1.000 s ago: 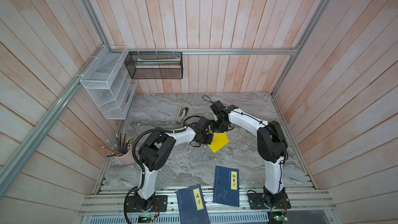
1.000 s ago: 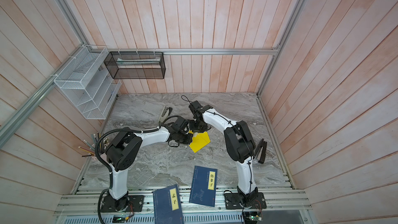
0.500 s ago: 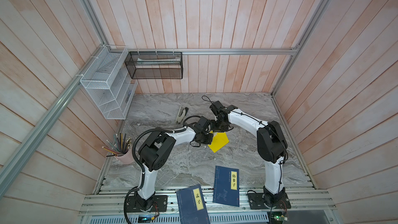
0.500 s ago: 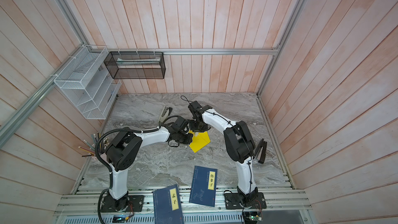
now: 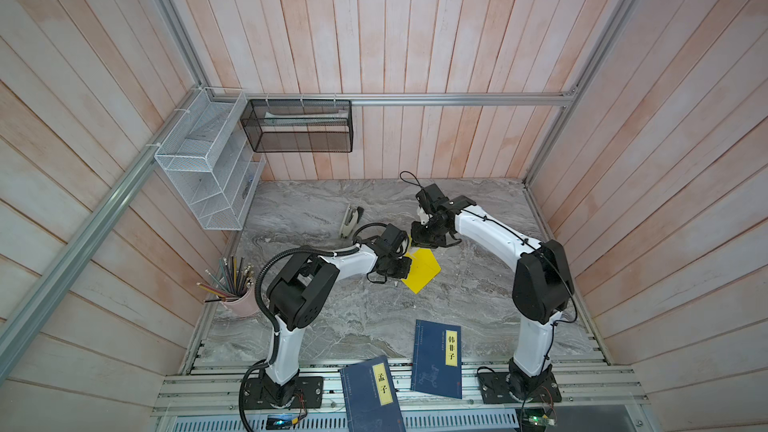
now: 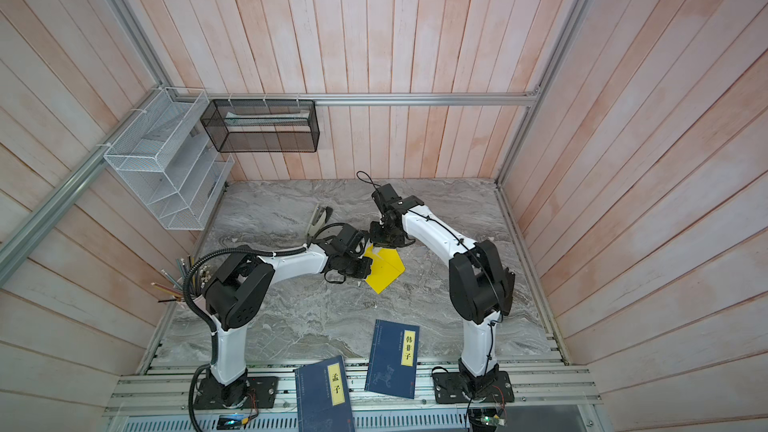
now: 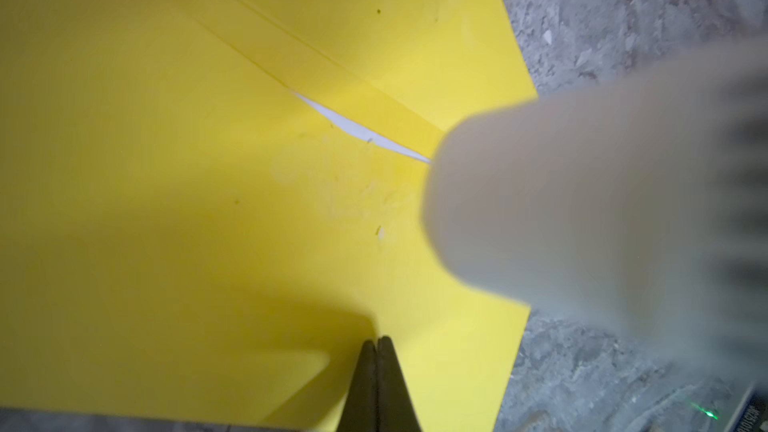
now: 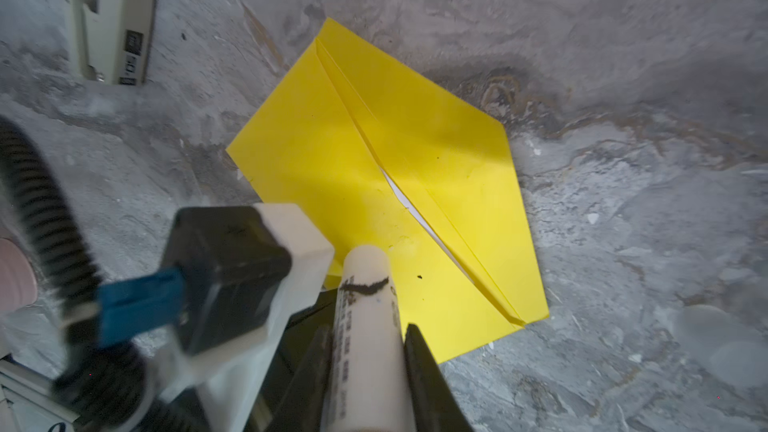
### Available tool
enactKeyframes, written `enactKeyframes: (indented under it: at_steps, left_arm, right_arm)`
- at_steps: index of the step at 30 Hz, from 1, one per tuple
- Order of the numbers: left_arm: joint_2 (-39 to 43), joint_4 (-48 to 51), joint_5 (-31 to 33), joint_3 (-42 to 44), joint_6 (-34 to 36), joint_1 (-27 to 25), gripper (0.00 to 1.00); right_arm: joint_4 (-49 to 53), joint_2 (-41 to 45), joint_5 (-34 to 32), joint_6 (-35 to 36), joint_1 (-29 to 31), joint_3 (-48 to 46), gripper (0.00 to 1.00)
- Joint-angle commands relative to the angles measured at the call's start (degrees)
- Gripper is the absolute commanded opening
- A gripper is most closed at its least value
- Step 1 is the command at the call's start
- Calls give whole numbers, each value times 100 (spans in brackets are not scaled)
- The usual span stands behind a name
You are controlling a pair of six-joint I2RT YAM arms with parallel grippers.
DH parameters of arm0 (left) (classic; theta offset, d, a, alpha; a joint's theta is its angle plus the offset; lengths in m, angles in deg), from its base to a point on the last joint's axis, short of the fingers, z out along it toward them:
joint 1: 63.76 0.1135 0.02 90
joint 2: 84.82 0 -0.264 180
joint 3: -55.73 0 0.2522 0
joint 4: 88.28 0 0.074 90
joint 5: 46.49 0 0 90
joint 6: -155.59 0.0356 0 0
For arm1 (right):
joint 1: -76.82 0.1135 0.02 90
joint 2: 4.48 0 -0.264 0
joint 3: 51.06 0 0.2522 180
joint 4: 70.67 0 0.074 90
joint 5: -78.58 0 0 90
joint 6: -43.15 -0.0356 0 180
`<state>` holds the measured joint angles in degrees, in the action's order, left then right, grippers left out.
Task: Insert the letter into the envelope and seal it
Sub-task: 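Lift the glue stick off the envelope and draw the right gripper back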
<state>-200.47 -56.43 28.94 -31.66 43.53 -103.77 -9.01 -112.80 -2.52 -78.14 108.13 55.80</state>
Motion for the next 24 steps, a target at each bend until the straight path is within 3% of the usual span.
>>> enactKeyframes:
  at_steps: [1,9,16,24]
  left_arm:
    - [-304,504,173,84,88,62,0]
    - [-81,719,378,-65,52,81,0]
    - [481,958,493,-408,-26,90,29]
    - [1312,916,491,-633,-159,92,46]
  right_arm:
    - [259,360,-159,97,-209,-168,0]
    - [-560,1540,-57,261,-562,-1167,0]
    - [-2779,3263,-100,208,-582,-2683,0]
    - [-4688,4388,18,462,-580,-3904,0]
